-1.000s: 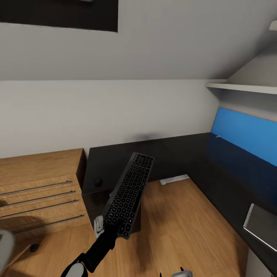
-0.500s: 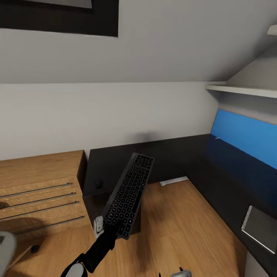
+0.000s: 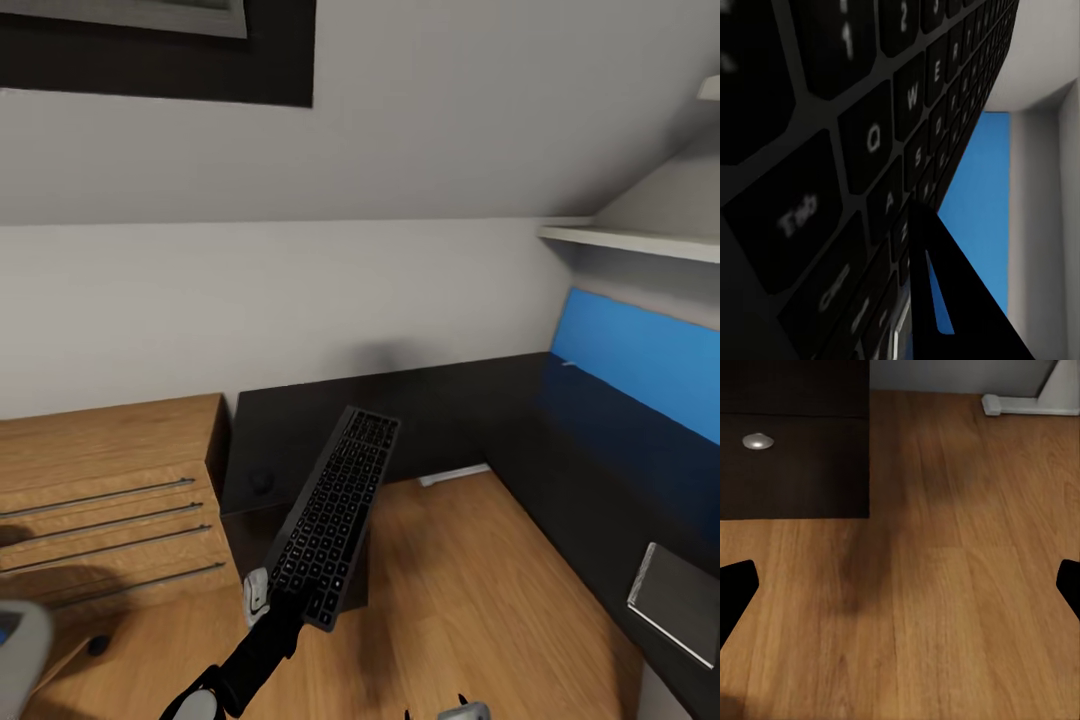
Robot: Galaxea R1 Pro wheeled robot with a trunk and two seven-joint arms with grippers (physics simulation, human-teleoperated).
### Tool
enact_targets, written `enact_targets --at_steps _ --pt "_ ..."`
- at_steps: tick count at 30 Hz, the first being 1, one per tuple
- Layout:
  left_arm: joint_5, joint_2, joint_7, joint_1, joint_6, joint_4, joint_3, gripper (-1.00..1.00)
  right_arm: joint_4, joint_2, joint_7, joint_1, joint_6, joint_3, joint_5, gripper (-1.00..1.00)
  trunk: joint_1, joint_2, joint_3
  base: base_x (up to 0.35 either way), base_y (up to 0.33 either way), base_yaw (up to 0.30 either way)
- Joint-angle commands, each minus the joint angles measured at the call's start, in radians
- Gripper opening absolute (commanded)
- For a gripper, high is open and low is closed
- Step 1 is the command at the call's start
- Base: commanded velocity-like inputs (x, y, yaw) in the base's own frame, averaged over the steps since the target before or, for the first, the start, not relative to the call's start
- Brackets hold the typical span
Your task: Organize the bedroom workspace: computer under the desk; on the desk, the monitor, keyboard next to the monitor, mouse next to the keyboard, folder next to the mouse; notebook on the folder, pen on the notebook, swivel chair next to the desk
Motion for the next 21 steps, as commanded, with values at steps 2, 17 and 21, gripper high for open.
enact_targets --at_steps 2,17,21 --pt "0.01 0.0 -0.001 -0.001 0.006 0.004 0.001 -1.0 0.002 0.003 -0.006 -0.001 -0.003 0.008 -0.003 1.0 -0.008 0.014 0.005 0.0 0.0 0.195" --pt "0.006 0.0 -0.001 -0.001 0.006 0.028 -0.001 -1.0 0.002 0.003 -0.007 0.0 -0.004 0.006 -0.003 1.0 -0.065 0.119 0.046 0.0 0.0 0.177" --pt "0.006 0.0 -0.001 -0.001 0.006 0.029 -0.001 -1.0 0.002 0.003 -0.007 -0.001 -0.004 0.006 -0.003 1.0 -0.081 0.147 0.058 0.0 0.0 0.022"
